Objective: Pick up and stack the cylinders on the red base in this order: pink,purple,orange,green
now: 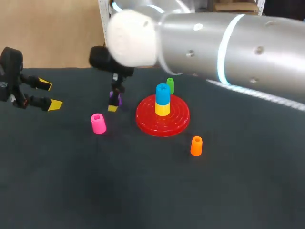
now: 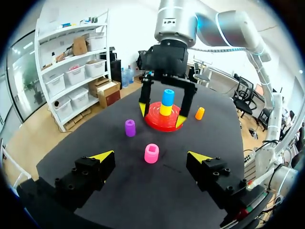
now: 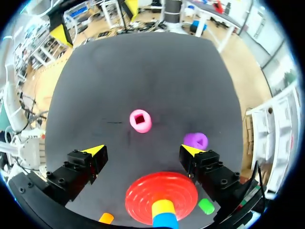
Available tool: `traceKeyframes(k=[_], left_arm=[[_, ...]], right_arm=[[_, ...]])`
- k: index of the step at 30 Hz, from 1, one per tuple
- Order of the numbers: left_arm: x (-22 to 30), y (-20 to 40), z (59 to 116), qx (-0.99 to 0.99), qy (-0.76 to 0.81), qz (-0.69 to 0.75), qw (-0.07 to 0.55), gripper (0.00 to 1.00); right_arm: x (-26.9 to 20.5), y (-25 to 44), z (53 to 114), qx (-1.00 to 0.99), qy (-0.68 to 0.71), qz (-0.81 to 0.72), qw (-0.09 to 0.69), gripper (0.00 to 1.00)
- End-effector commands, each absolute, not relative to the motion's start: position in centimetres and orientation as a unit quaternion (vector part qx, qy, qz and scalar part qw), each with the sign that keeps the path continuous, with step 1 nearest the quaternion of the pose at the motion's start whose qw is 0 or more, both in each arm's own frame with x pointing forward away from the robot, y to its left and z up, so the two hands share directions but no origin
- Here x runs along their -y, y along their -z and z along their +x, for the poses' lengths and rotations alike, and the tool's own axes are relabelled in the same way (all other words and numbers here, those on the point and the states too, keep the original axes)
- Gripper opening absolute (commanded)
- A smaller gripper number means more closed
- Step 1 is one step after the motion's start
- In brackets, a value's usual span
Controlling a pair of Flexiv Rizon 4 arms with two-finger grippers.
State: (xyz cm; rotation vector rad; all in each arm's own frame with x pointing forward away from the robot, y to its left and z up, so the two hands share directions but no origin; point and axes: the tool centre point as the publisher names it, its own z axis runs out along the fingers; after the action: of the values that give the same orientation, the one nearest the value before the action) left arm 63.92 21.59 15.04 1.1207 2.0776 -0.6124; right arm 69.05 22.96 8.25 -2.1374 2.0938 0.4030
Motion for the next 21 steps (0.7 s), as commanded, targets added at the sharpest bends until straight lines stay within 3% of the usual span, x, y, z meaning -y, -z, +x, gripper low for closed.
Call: traceKeyframes(k=[1, 21], left_arm=[[-21.7, -14.9, 63.9, -0.799, 0.236, 0.432, 0.346, 1.00], [-21.7, -14.9, 63.9, -0.799, 0.236, 0.432, 0.346, 1.00]], right_arm=[[-24.6, -7.6, 68.3, -0.681, -0.104, -0.724, 0.040, 1.00], [-25.9, -5.5, 65.7, -0.672, -0.072, -0.732, 0.087, 1.00]])
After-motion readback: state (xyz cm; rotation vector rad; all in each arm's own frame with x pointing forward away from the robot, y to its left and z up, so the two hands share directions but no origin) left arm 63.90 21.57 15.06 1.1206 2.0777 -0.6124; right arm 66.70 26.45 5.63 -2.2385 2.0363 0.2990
